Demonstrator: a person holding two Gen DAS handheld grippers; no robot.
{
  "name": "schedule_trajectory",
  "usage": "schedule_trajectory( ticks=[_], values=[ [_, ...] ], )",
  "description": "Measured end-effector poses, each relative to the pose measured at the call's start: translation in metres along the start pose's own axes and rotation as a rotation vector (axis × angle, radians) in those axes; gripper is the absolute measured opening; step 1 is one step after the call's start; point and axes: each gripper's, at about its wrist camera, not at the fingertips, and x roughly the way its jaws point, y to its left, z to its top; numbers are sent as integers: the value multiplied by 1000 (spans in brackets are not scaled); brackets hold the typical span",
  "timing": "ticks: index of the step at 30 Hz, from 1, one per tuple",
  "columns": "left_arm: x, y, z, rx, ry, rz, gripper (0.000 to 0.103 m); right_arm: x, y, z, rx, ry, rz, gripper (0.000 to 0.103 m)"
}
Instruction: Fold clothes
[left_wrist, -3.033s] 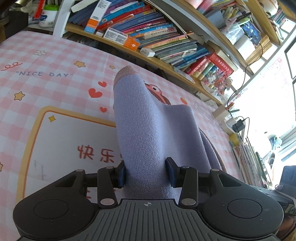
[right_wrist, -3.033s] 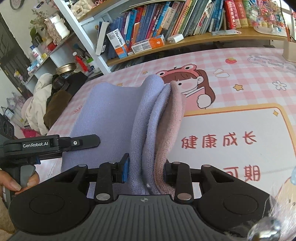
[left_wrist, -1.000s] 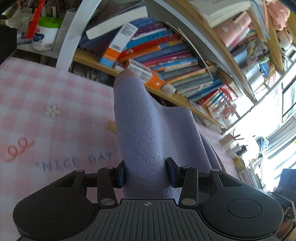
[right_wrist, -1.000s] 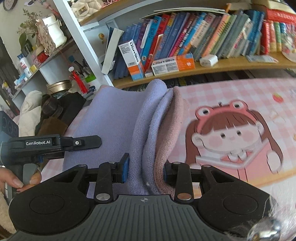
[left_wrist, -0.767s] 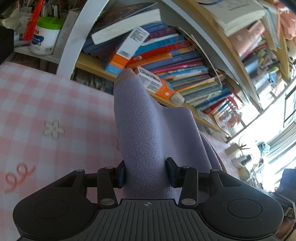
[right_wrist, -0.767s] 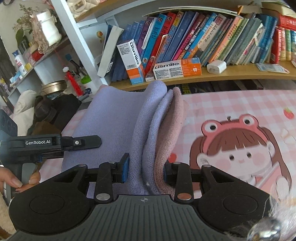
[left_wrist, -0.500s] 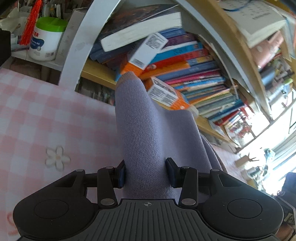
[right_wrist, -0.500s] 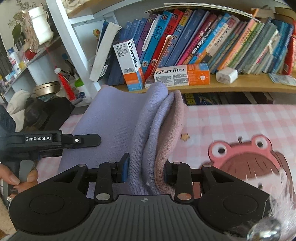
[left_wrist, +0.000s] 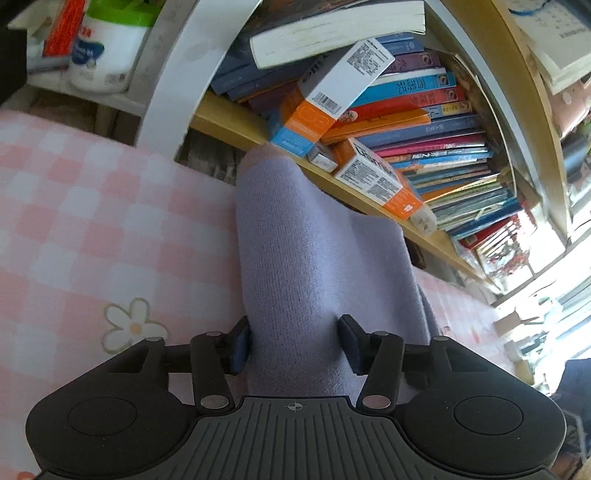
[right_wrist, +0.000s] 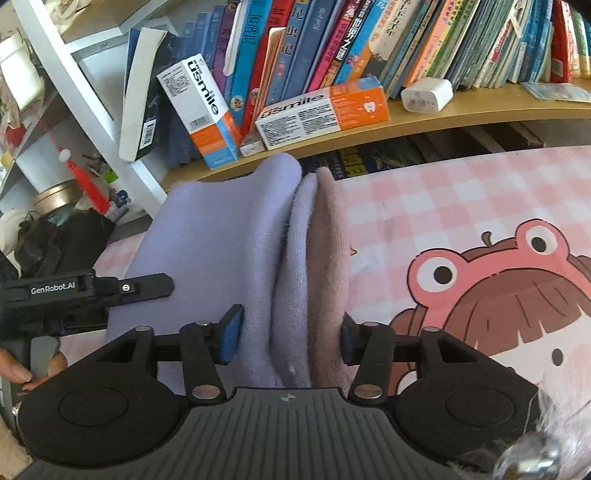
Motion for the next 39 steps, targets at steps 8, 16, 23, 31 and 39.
schedule_trajectory(
  ticks=[8,16,23,31,39],
  values=[
    [-42,4,-14,22,-25,0,49,-45,-17,-4,128,-25,-23,50],
    [-31,5,-32,-71,-6,-21,47,-36,-37,-18,255,65,-45,18],
    [-45,-13,-31,14,-23,36,48,-41,-23,-12,151,37,-114,21],
    [-91,-54,-58,142,-143,146,61,-84,3,-23,-37,-76,-188,56],
    [-109,-101,-101,222,-164,351,78,-117,15,-43,-132,-115,-237,88]
  ],
)
